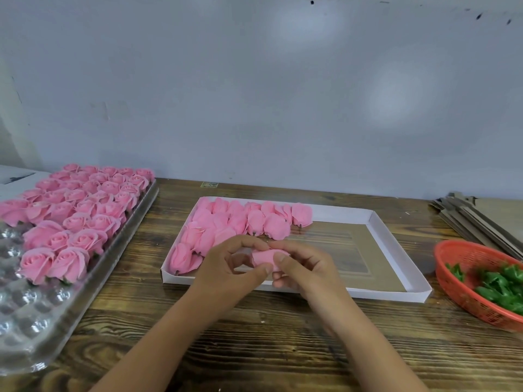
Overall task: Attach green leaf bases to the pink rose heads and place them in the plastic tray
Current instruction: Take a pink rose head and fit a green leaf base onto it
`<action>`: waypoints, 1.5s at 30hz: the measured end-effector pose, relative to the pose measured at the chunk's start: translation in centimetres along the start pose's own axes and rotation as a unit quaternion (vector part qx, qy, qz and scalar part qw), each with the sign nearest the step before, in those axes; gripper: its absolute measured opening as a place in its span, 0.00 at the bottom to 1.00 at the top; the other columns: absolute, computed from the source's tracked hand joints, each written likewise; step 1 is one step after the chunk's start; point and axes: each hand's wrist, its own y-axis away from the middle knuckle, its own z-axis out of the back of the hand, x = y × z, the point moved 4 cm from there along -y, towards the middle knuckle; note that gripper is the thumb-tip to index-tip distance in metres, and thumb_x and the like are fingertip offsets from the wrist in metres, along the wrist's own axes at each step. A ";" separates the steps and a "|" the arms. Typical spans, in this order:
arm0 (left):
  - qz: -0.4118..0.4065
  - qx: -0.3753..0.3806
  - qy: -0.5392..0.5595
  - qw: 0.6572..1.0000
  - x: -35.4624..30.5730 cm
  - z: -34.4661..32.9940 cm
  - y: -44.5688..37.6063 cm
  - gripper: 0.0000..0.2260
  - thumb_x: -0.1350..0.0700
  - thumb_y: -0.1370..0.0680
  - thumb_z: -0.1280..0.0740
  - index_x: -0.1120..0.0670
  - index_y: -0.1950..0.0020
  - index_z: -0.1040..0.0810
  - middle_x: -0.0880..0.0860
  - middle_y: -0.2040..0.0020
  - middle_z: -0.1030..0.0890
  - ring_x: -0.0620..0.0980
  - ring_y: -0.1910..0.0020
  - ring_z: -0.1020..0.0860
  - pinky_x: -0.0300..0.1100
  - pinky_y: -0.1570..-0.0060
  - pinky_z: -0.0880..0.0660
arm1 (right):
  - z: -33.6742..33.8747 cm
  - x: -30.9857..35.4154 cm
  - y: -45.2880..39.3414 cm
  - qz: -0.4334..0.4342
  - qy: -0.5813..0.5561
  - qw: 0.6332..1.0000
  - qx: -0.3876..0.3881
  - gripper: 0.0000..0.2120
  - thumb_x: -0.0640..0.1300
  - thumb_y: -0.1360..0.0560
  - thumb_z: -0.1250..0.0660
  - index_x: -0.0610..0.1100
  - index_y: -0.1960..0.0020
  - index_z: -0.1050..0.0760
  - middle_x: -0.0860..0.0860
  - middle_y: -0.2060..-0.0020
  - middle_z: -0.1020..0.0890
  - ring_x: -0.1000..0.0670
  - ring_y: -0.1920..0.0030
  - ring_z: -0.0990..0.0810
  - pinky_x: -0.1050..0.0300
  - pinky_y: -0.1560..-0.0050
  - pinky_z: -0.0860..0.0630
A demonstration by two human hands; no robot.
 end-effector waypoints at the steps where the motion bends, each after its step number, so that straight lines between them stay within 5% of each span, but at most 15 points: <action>1: -0.004 0.004 0.000 1.000 0.0 0.0 0.0 0.13 0.48 0.32 0.25 0.40 0.48 0.18 0.46 0.46 0.16 0.51 0.47 0.16 0.52 0.47 0.17 | 0.0 0.0 0.0 -0.002 0.000 1.000 0.001 0.10 0.41 0.22 0.32 0.53 0.47 0.15 0.49 0.57 0.14 0.52 0.59 0.17 0.58 0.56 0.19; 7: -0.010 -0.011 -0.008 1.000 0.0 0.1 0.1 0.07 0.51 0.29 0.25 0.42 0.53 0.17 0.46 0.49 0.16 0.48 0.49 0.17 0.49 0.49 0.17 | -0.2 -0.5 -0.2 -0.046 -0.011 0.999 -0.007 0.08 0.46 0.21 0.33 0.49 0.49 0.15 0.46 0.56 0.15 0.52 0.62 0.17 0.59 0.59 0.19; 11: 0.030 -0.024 -0.011 0.999 0.6 0.3 -0.1 0.11 0.61 0.25 0.24 0.43 0.55 0.15 0.45 0.52 0.15 0.49 0.54 0.16 0.56 0.48 0.17 | -0.3 -0.4 0.0 -0.023 0.024 0.999 -0.003 0.11 0.41 0.22 0.31 0.55 0.46 0.17 0.52 0.50 0.16 0.51 0.52 0.16 0.57 0.54 0.18; 18: 0.034 -0.007 0.019 0.999 0.4 0.3 -0.1 0.11 0.55 0.31 0.24 0.41 0.51 0.16 0.46 0.47 0.15 0.48 0.47 0.16 0.42 0.48 0.18 | 0.2 -0.1 0.0 -0.002 0.010 1.000 -0.007 0.12 0.36 0.23 0.31 0.48 0.45 0.17 0.47 0.53 0.14 0.48 0.55 0.15 0.59 0.53 0.19; 22: 0.035 -0.005 0.035 0.999 0.1 0.2 0.1 0.12 0.49 0.33 0.23 0.42 0.51 0.16 0.48 0.48 0.14 0.51 0.48 0.15 0.46 0.48 0.17 | 0.2 -0.3 -0.1 -0.001 0.008 1.000 -0.002 0.10 0.39 0.22 0.32 0.50 0.46 0.16 0.46 0.56 0.14 0.50 0.58 0.16 0.60 0.56 0.19; 25: 0.029 0.003 0.024 0.999 -0.1 0.2 0.1 0.13 0.56 0.30 0.22 0.43 0.50 0.16 0.47 0.48 0.15 0.50 0.48 0.15 0.45 0.50 0.18 | 0.0 -0.4 -0.2 -0.006 -0.003 1.000 0.003 0.08 0.47 0.23 0.32 0.50 0.47 0.16 0.46 0.57 0.14 0.51 0.59 0.17 0.59 0.57 0.20; 32: 0.011 0.002 0.022 1.000 -0.5 0.1 0.4 0.11 0.49 0.34 0.23 0.43 0.52 0.16 0.48 0.49 0.14 0.49 0.48 0.16 0.45 0.50 0.17 | 0.2 -0.9 -0.4 -0.037 0.031 0.999 0.011 0.23 0.63 0.29 0.35 0.42 0.56 0.16 0.44 0.69 0.18 0.48 0.68 0.21 0.57 0.63 0.22; 35: 0.014 -0.005 0.011 1.000 -0.2 0.2 0.2 0.10 0.54 0.31 0.22 0.42 0.52 0.15 0.46 0.50 0.14 0.47 0.50 0.16 0.42 0.52 0.18 | 0.0 -0.9 -0.4 -0.040 0.023 0.999 0.008 0.16 0.59 0.27 0.33 0.49 0.51 0.15 0.47 0.60 0.15 0.50 0.62 0.18 0.58 0.61 0.20; 38: 0.024 -0.014 0.023 0.999 -0.1 0.2 0.1 0.10 0.47 0.34 0.23 0.42 0.53 0.15 0.46 0.50 0.14 0.48 0.51 0.15 0.42 0.53 0.18 | 0.0 -0.6 -0.3 -0.011 0.023 1.000 0.007 0.08 0.44 0.22 0.31 0.52 0.45 0.17 0.51 0.50 0.15 0.51 0.50 0.16 0.58 0.56 0.19; 45: 0.039 -0.006 0.024 0.999 0.0 0.2 0.2 0.10 0.55 0.30 0.23 0.43 0.52 0.14 0.48 0.52 0.13 0.49 0.52 0.15 0.42 0.51 0.17 | 0.2 -0.5 -0.2 -0.014 0.012 1.000 -0.010 0.10 0.38 0.22 0.32 0.51 0.48 0.16 0.51 0.52 0.14 0.51 0.52 0.16 0.56 0.53 0.18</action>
